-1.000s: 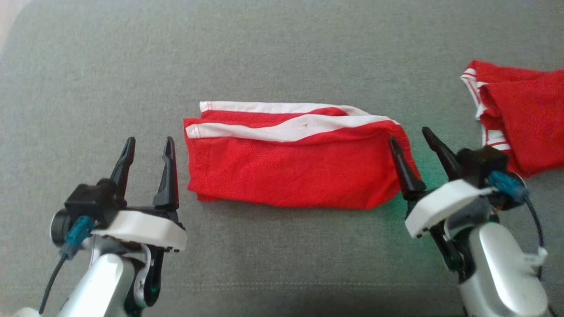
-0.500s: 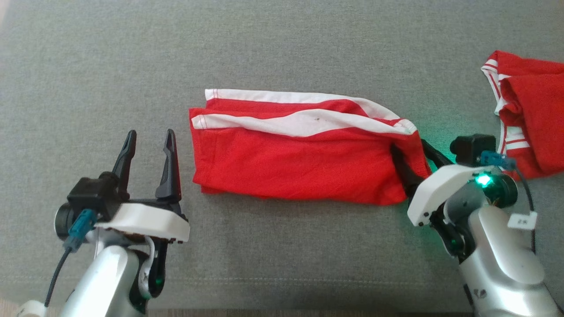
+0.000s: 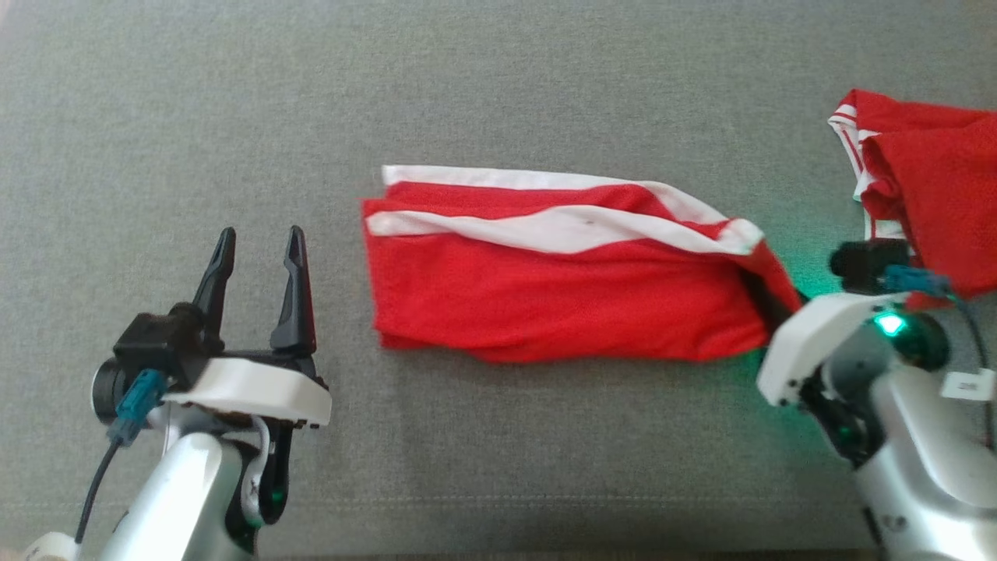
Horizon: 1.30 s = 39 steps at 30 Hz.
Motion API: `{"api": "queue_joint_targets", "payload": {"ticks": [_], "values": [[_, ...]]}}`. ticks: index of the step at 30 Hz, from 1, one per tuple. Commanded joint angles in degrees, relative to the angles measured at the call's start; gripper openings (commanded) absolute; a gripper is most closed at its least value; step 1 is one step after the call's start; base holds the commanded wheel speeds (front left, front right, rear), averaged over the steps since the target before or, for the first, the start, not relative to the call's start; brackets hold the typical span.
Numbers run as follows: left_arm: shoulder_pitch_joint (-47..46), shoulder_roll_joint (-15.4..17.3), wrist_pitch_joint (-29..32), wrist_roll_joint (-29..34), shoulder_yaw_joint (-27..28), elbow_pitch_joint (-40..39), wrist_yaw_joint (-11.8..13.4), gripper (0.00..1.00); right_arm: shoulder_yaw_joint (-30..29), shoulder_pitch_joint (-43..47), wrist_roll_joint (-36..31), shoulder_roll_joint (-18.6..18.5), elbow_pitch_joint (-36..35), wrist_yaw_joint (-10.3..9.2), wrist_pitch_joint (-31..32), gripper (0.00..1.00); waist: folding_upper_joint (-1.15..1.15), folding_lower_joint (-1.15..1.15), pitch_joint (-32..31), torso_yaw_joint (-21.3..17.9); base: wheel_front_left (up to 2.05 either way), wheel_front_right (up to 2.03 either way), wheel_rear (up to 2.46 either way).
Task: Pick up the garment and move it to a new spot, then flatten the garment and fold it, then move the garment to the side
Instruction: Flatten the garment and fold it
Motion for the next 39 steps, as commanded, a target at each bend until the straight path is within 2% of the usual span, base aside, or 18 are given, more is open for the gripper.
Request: {"api": "queue_joint_targets", "payload": {"ticks": [1, 7, 13, 17, 20, 23, 27, 33, 35, 39], "values": [[-1.59, 1.10, -0.52, 0.04, 2.64, -1.63, 0.02, 1.00, 0.15, 1.17, 0.62, -1.82, -2.04, -0.05, 0.72, 0.00, 0.00, 0.00, -0.19, -0.21, 0.00, 0.00, 0.00], [-1.19, 1.19, -0.55, -0.03, 2.76, -1.75, 0.21, 1.00, 1.31, 1.56, 4.27, -2.42, -6.61, -0.05, 3.80, 0.00, 0.00, 0.00, -0.55, -0.77, 0.00, 0.00, 0.00], [-1.05, 1.21, -0.46, 0.11, 2.29, -1.75, 0.37, 1.00, 1.08, 2.50, 17.84, -1.66, -17.33, -0.05, 13.82, 0.00, 0.00, 0.00, -1.32, -0.84, 0.00, 0.00, 0.00], [-1.22, 1.02, -0.43, 0.13, 1.87, -1.61, 0.39, 1.00, -1.18, 2.98, 26.29, 0.59, -24.01, -0.05, 19.47, 0.00, 0.00, 0.00, -1.67, 0.04, 0.00, 0.00, 0.00], [-1.42, 0.85, -0.44, 0.06, 1.63, -1.40, 0.28, 1.00, -2.18, 2.63, 31.05, 4.35, -25.59, -0.05, 22.36, 0.00, 0.00, 0.00, -1.70, 1.12, 0.00, 0.00, 0.00], [-1.74, 0.60, -0.43, 0.11, 1.31, -1.26, 0.24, 1.00, -1.51, 1.17, 34.52, 7.70, -24.80, -0.05, 24.00, 0.00, 0.00, 0.00, -1.60, 2.50, 0.00, 0.00, 0.00], [-2.46, 0.10, -0.44, 0.10, 0.65, -0.96, -0.16, 1.00, 2.22, -1.53, 36.51, 9.54, -20.60, -0.05, 23.30, 0.00, 0.00, 0.00, -1.11, 4.90, 0.00, 0.00, 0.00], [-3.40, -0.59, -0.52, 0.07, 0.17, -0.31, -0.69, 1.00, 7.56, -6.56, 37.26, 9.96, -11.42, -0.05, 16.20, 0.00, 0.00, 0.00, -0.16, 7.93, 0.00, 0.00, 0.00], [-3.50, -0.78, -0.56, 0.05, 0.15, 0.00, -0.83, 1.00, 9.76, -8.17, 39.23, 9.98, -8.88, -0.05, 13.61, 0.00, 0.00, 0.00, 0.00, 8.36, 0.00, 0.00, 0.00], [-3.61, -1.18, -0.63, 0.18, 0.11, 0.34, -0.93, 1.00, 15.28, -11.62, 39.17, 9.99, -4.82, -0.05, 9.09, 0.00, 0.00, 0.00, 0.32, 8.69, 0.00, 0.00, 0.00]]}}
